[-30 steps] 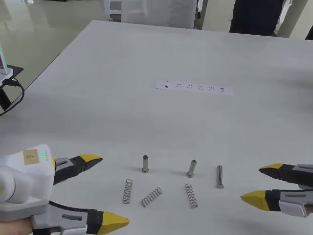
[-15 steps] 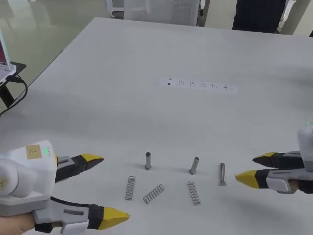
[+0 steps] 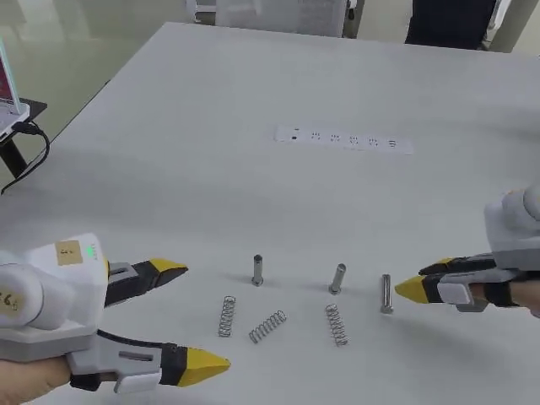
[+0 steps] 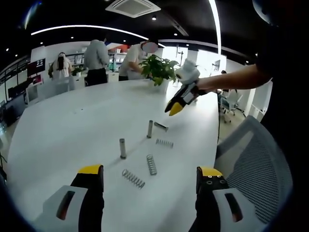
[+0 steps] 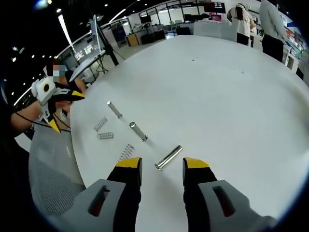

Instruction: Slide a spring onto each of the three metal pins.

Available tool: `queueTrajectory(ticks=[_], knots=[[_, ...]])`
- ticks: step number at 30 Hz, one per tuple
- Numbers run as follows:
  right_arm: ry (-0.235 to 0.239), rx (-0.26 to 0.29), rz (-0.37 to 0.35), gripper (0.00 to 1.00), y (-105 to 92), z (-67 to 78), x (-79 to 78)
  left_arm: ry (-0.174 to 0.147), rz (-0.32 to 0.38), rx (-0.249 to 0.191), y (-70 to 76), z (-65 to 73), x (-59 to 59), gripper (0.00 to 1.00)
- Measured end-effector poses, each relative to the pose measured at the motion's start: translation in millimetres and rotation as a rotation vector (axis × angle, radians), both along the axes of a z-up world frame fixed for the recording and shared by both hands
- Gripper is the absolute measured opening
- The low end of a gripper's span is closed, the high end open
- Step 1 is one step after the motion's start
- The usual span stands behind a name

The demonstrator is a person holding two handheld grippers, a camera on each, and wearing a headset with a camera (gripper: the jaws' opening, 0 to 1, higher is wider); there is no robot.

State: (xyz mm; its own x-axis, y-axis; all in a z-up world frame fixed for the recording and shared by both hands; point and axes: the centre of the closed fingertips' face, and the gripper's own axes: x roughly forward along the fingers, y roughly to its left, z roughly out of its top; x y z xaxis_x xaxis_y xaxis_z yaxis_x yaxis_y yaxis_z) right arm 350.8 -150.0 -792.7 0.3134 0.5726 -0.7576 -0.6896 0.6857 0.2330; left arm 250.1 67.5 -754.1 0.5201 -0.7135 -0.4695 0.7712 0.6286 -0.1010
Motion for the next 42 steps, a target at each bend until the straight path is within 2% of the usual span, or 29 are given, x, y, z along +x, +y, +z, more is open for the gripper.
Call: queueTrajectory(ticks=[2, 5, 7, 13, 21, 35, 42], knots=[[0.012, -0.012, -0.016, 0.31, -0.1, -3.3, 2.5, 0.003, 0.0, 0.001, 0.1, -0.5, -0.6, 0.74], [0.041, -0.001, -0.033, 0.3, 2.7, -6.1, 4.3, 0.004, 0.0, 0.001, 0.9, -0.8, -0.9, 0.74], [0.044, 0.002, -0.037, 0.28, 4.7, -7.3, 7.1, 0.007, 0.004, 0.009, 3.1, -2.6, -0.7, 0.73], [0.096, 0.004, -0.098, 0.26, 7.8, -14.8, 14.2, 0.011, 0.01, 0.009, 5.0, -3.3, -0.2, 0.71], [0.151, -0.03, -0.171, 0.21, 5.5, -28.1, 22.0, 0.021, 0.01, 0.017, 5.2, -7.2, -2.3, 0.7], [0.199, -0.08, -0.187, 0.2, 6.5, -42.3, 16.8, 0.031, 0.03, 0.017, 12.2, -10.3, -4.3, 0.7], [0.213, -0.097, -0.201, 0.18, 3.6, -50.0, 26.3, 0.038, 0.028, 0.018, 11.9, -11.7, -5.1, 0.7]])
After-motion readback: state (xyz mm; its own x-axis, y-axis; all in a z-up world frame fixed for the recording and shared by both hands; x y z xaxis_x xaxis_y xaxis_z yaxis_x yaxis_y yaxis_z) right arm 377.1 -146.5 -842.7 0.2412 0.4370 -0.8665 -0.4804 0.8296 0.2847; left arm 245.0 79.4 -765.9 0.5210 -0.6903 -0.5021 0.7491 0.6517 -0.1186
